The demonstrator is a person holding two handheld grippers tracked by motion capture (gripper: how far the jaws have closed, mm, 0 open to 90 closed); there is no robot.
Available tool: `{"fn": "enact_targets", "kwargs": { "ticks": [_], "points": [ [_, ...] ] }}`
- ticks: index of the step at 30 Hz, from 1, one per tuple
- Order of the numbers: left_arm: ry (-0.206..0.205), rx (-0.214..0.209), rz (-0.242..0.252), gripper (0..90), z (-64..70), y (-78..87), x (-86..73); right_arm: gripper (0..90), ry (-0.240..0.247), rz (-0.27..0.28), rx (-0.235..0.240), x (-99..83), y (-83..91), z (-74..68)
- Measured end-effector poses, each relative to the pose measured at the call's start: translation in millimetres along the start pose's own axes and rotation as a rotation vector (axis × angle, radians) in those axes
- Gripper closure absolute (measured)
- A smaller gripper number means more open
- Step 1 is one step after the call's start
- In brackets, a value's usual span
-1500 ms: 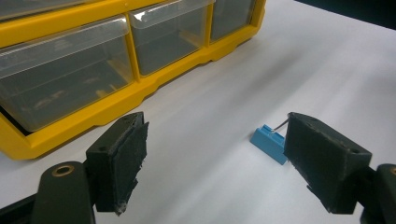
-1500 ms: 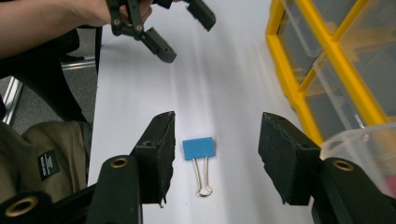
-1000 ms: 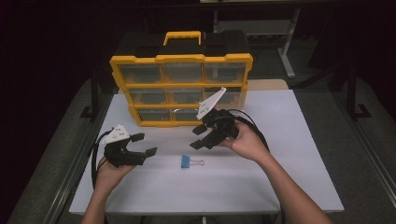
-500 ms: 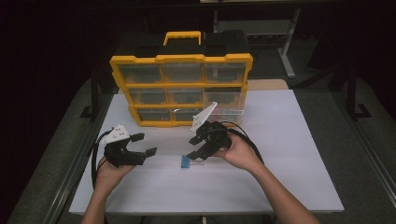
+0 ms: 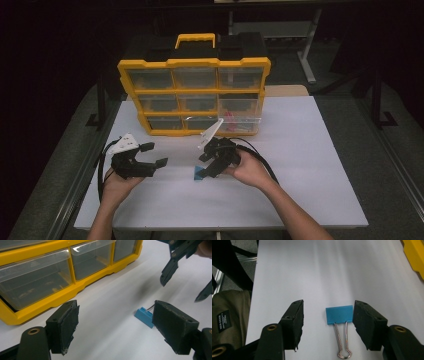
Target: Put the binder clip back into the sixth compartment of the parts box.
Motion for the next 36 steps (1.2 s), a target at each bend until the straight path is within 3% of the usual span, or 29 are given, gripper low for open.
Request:
{"fn": "enact_targets", "kwargs": {
  "ticks": [7, 20, 36],
  "points": [
    [0.0, 0.001, 0.0, 20.9, -0.1, 0.5, 0.0, 40.0, -0.024, -0.021, -0.001, -5.0, -14.5, 1.3],
    [0.001, 0.0, 0.0, 20.9, -0.1, 0.1, -0.1, 38.7, -0.024, -0.049, -0.016, -11.6, -36.2, 8.6],
    [0.003, 0.001, -0.001, 20.8, -0.6, 0.1, -0.2, 37.3, -0.029, -0.069, -0.019, -16.6, -51.4, 18.3]
  ]
}}
Point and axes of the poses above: each handheld gripper's, and its own axes: y roughly backward along the jaws, x roughly out of its top, z roughly to its right, the point moved 2 cm from there along -y, roughly forward along the jaws, and after that the axes turned 1 degree about -y, right-handed, at the moved point
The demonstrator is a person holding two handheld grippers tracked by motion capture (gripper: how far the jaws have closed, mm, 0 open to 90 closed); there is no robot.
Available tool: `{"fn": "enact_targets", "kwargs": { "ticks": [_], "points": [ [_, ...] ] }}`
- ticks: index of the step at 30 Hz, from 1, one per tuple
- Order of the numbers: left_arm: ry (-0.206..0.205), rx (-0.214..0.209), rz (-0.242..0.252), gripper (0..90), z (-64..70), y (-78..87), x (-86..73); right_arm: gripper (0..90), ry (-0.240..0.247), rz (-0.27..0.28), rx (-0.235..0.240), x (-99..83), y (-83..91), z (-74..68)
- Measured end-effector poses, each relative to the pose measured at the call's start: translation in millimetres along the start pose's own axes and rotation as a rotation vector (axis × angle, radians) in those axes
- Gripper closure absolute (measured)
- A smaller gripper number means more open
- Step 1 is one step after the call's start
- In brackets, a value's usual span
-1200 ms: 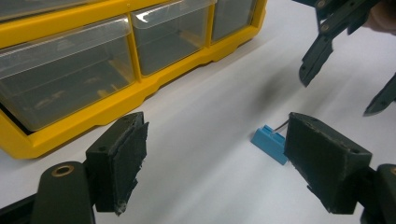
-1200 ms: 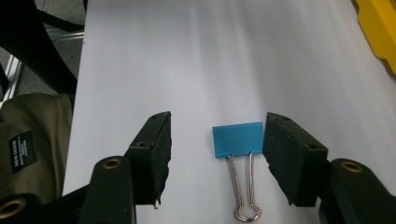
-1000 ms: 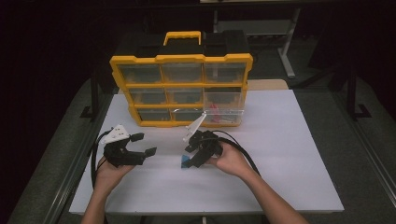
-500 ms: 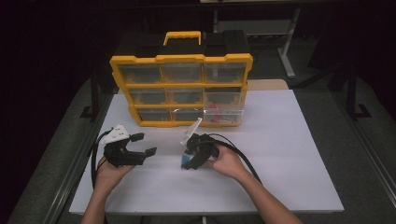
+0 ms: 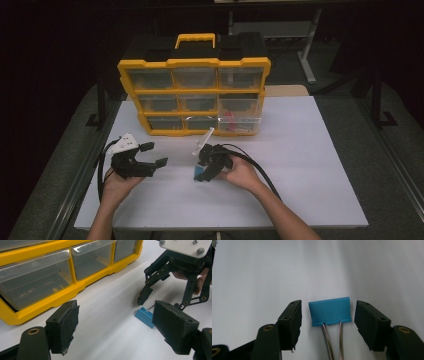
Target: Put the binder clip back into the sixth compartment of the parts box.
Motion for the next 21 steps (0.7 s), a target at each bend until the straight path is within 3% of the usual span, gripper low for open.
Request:
{"fn": "enact_targets", "kwargs": {
  "ticks": [9, 21],
  "points": [
    [0.0, -0.002, 0.002, 20.8, -0.1, -0.2, 0.1, 37.4, 0.019, -0.009, -0.004, -0.3, -5.6, -0.2],
    [0.0, -0.001, 0.002, 20.9, 0.1, -0.1, 0.3, 44.9, 0.056, -0.026, -0.042, 0.1, -10.2, -1.9]
  ]
}}
Point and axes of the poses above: each handheld gripper's, and its own axes: y roughly backward along the jaws, x roughly out of its top, z roughly to its right, the point moved 2 cm from there along -y, roughly forward along the jaws, and after that the axes turned 1 degree about -y, right-handed, at the moved point
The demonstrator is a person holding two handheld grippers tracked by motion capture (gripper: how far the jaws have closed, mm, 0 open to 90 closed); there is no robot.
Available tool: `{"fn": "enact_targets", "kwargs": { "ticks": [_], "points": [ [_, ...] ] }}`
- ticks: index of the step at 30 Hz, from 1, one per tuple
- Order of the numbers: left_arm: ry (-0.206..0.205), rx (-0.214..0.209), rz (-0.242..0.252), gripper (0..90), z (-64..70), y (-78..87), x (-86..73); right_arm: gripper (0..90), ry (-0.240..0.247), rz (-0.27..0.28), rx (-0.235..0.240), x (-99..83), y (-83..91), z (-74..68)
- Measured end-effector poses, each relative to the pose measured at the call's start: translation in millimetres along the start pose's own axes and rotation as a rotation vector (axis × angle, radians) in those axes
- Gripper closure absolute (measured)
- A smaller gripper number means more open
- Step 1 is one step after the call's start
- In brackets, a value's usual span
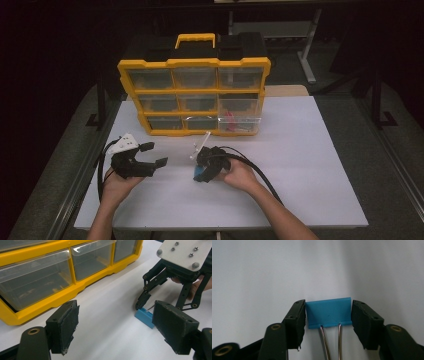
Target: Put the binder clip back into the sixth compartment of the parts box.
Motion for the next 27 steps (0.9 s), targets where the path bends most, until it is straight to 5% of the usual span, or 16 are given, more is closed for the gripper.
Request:
{"fn": "enact_targets", "kwargs": {
  "ticks": [27],
  "points": [
    [0.0, 0.002, -0.001, 20.9, 0.1, 0.5, 0.1, 48.6, -0.039, 0.034, 0.062, -2.3, 2.1, 4.7]
  ]
}}
Point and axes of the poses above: each handheld gripper's, and its own axes: y roughly backward along the jaws, x roughly out of its top, z roughly to its right, the point moved 2 cm from there along -y, roughly forward along the jaws, and after that the axes turned 1 degree about -y, right-handed, at the moved point
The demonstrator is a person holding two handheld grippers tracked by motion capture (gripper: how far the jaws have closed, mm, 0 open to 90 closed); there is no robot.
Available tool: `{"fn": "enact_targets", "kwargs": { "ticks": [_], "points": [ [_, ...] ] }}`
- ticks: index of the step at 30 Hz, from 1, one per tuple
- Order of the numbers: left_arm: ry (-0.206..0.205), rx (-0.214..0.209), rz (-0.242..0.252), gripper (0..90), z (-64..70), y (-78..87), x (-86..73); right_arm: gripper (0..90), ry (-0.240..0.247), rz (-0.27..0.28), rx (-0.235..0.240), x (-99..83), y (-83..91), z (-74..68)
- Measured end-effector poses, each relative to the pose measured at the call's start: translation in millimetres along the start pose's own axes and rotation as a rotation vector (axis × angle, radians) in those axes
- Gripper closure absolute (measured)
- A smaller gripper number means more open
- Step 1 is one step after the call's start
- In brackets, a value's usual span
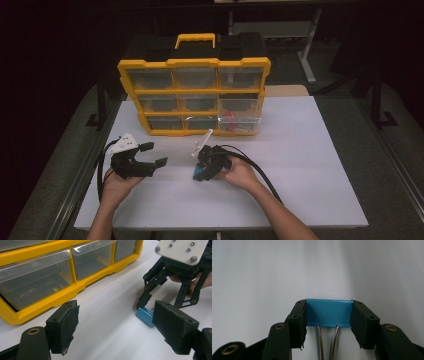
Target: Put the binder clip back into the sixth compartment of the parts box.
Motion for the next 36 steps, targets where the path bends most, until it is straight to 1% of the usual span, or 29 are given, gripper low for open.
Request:
{"fn": "enact_targets", "kwargs": {
  "ticks": [3, 7, 8, 11, 12, 13, 16, 20, 22, 26, 27, 29, 36],
  "points": [
    [-0.005, -0.001, 0.0, 20.9, 0.1, -0.4, 0.1, 48.6, -0.003, -0.001, 0.0, 0.5, 2.4, -0.7],
    [0.0, 0.001, -0.001, 20.9, 0.1, -0.5, -0.2, 48.6, -0.009, 0.002, 0.007, 1.0, 5.1, -0.9],
    [-0.001, 0.001, -0.001, 20.9, 0.0, -0.2, -0.2, 48.6, 0.0, 0.008, 0.007, 1.0, 5.3, 0.0],
    [0.0, 0.0, -0.001, 20.9, 0.1, -0.2, -0.2, 48.6, -0.015, 0.01, 0.014, 0.9, 7.6, -0.8],
    [0.001, 0.0, -0.001, 20.9, 0.3, -0.6, -0.3, 48.6, -0.015, 0.01, 0.014, 0.8, 8.3, -1.1],
    [-0.005, -0.001, -0.001, 20.9, 0.0, -1.0, -0.3, 48.6, -0.004, 0.011, 0.014, 0.8, 9.0, -0.9],
    [0.0, -0.002, -0.001, 20.9, 0.2, -1.4, -0.4, 48.6, -0.006, 0.005, 0.016, 1.5, 13.8, -2.3],
    [0.0, 0.001, -0.001, 20.9, 0.2, -0.5, -0.3, 48.6, -0.008, 0.016, 0.024, 2.3, 20.3, -2.4],
    [-0.004, 0.0, -0.001, 20.9, 0.1, -0.5, -0.1, 48.6, -0.005, 0.02, 0.02, 2.4, 23.8, -2.2],
    [-0.001, -0.001, -0.001, 20.9, 0.4, -1.4, -0.4, 48.6, -0.02, 0.035, 0.028, 2.9, 31.6, -1.8],
    [-0.004, -0.001, -0.005, 20.9, 0.1, -1.4, -0.5, 48.6, -0.014, 0.04, 0.029, 2.9, 32.8, -1.0],
    [-0.002, 0.0, -0.005, 20.9, 0.1, -1.3, -0.6, 48.6, -0.027, 0.046, 0.035, 3.5, 36.1, -0.9],
    [-0.002, 0.0, -0.001, 20.9, 0.3, -1.3, -0.3, 48.6, -0.029, 0.053, 0.047, 5.3, 46.4, -1.6]
  ]
}}
Point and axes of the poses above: each handheld gripper's, and its own axes: y roughly backward along the jaws, x roughly out of its top, z roughly to its right, the point moved 2 cm from there along -y, roughly forward along the jaws, and after that the axes turned 1 degree about -y, right-handed, at the moved point
